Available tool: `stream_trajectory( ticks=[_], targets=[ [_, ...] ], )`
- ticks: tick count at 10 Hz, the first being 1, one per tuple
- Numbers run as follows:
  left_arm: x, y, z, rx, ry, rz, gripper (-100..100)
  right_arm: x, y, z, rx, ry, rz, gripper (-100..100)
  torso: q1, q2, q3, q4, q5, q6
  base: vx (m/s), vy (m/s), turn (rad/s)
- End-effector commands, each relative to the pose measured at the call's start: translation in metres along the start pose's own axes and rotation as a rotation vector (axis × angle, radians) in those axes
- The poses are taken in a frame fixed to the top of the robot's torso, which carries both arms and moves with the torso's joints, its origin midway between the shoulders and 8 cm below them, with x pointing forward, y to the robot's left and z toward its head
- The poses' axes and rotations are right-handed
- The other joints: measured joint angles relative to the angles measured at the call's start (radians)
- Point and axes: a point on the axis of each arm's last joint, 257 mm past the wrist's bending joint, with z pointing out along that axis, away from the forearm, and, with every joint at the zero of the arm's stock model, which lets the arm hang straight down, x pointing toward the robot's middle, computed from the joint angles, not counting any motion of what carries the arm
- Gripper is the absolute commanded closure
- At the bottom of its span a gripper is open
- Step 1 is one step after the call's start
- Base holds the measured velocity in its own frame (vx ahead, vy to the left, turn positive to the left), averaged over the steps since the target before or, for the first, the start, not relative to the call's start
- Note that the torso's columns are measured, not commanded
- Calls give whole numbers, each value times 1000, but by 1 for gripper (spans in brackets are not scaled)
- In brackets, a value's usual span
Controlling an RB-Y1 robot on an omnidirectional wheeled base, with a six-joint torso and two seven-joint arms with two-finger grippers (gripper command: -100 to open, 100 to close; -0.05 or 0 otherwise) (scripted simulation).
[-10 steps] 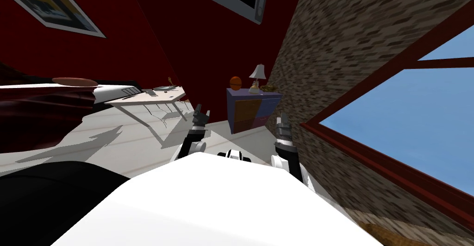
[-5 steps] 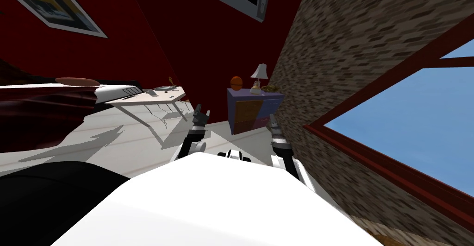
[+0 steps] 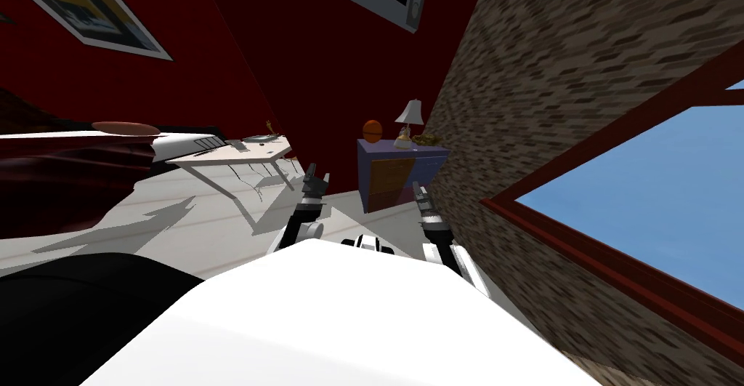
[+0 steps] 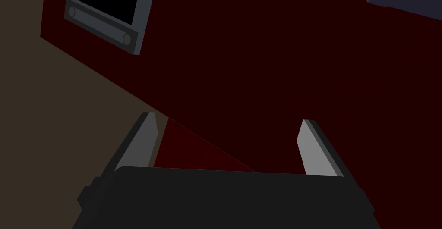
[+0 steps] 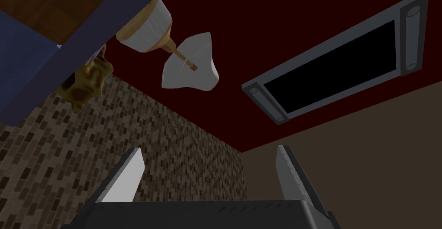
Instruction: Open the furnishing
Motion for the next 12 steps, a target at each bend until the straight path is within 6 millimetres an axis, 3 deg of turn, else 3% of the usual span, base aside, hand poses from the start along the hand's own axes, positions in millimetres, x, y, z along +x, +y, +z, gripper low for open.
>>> stream_trajectory(
  ticks=[1, 12],
  targets=[
    [0, 0, 0, 0, 0, 0, 0, 18, -6, 0, 17, 58, -90, -100, 0, 0, 0, 0, 0, 0, 50, 14, 28],
    [0, 0, 0, 0, 0, 0, 0, 75, -32, -2, 53, 237, -485, -100, 0, 0, 0, 0, 0, 0, 55, 12, 23]
  ],
)
